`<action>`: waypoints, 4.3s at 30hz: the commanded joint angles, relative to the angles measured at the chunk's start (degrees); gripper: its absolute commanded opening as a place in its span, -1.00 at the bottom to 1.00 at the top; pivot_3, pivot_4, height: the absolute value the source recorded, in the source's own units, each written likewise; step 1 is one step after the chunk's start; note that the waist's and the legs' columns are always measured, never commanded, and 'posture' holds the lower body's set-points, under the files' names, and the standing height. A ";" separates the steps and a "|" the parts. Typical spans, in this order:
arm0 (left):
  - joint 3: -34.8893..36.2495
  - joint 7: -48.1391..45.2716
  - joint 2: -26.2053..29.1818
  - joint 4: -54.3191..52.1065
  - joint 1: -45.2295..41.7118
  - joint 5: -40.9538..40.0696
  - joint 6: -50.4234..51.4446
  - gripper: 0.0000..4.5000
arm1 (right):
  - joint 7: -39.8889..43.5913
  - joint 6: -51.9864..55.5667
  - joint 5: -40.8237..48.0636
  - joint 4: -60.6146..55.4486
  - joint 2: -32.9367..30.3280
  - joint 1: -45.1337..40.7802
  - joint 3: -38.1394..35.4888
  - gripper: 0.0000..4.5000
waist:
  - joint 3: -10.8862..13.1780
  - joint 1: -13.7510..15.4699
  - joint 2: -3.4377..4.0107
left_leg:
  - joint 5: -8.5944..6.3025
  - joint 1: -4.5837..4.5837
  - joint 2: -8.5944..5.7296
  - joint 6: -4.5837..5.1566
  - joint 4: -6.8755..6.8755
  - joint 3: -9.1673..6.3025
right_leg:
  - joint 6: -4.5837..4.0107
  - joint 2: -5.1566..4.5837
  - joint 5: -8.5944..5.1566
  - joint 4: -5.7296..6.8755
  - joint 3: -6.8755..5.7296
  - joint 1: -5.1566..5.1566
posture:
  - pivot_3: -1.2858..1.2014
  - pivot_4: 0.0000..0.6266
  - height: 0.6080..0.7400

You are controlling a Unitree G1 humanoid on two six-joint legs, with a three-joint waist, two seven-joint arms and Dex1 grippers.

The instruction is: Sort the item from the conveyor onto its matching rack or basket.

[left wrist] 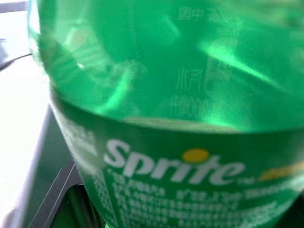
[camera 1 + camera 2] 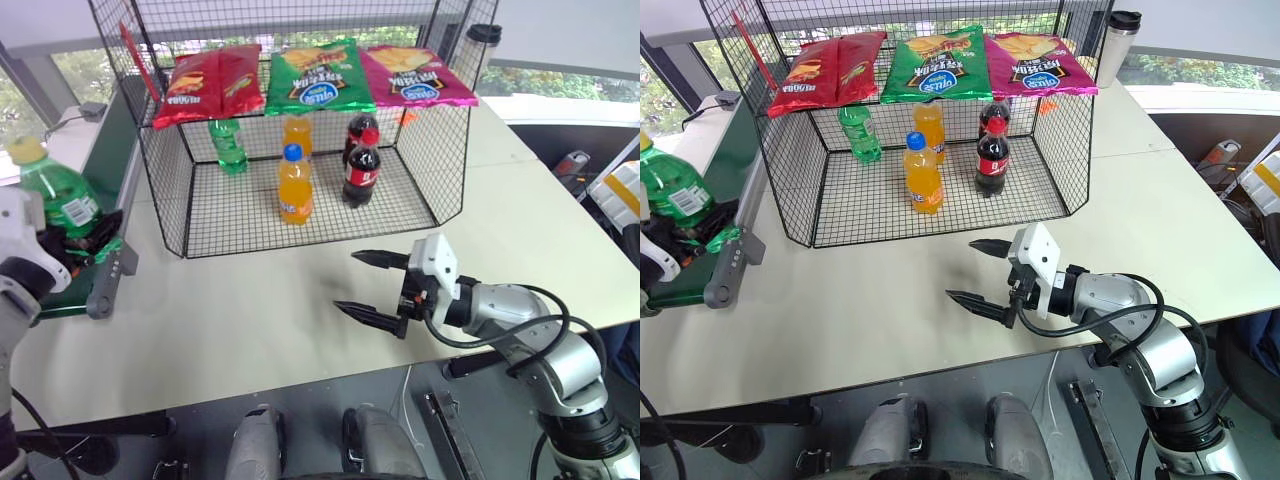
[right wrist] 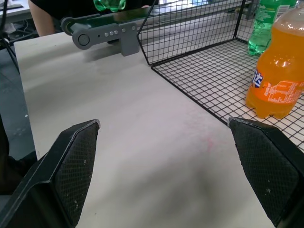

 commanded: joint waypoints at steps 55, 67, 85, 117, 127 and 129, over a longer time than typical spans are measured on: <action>-32.74 24.66 -33.74 34.45 -31.77 35.02 -27.78 0.22 | -15.24 13.73 4.19 -9.82 1.40 -6.09 -1.53 1.00 | 0.01 0.26 -0.01 | 0.01 -0.06 -0.16 0.01 0.05 0.01 | 0.37 0.19 0.21 0.00 0.01 0.03 | 0.03 -0.52 1.00; -32.79 25.31 -33.92 35.82 -30.90 36.52 -27.23 0.22 | -18.72 16.69 4.19 -10.03 2.58 -8.22 -1.64 1.00 | 0.01 0.29 -0.01 | 0.01 -0.08 -0.17 0.01 0.05 0.02 | 0.41 0.15 0.23 0.00 0.00 0.03 | 0.03 -0.52 1.00; -31.26 25.71 -35.35 37.03 -29.83 35.26 -26.60 0.69 | -15.84 2.60 -8.34 2.37 2.92 0.77 0.38 1.00 | 0.01 0.29 -0.01 | 0.01 -0.07 -0.19 0.01 0.05 0.08 | 0.42 0.16 0.24 0.00 -0.02 0.03 | 0.03 -0.52 1.00; -28.87 9.64 -25.35 -1.66 -8.45 25.85 -5.97 0.93 | -13.77 4.55 -6.79 -0.32 3.93 0.81 -0.65 1.00 | 0.00 0.17 0.01 | 0.01 0.01 -0.12 0.00 0.05 -0.01 | 0.38 0.15 0.26 0.07 0.07 0.03 | 0.03 -0.52 1.00; -21.78 2.50 -19.71 -11.98 2.39 15.29 -2.04 0.93 | -14.24 4.89 -5.72 0.31 4.85 0.94 -0.73 1.00 | 0.00 0.19 0.01 | 0.01 0.03 -0.11 0.00 0.05 0.00 | 0.36 0.14 0.24 0.06 0.10 0.04 | 0.03 -0.52 1.00; -21.93 2.20 -19.40 -13.47 3.98 13.92 -1.50 0.93 | -14.23 4.78 -5.87 0.63 5.19 0.94 -0.54 1.00 | 0.00 0.23 0.01 | 0.01 0.02 -0.12 0.00 0.05 0.01 | 0.36 0.11 0.24 0.05 0.12 0.04 | 0.03 -0.52 1.00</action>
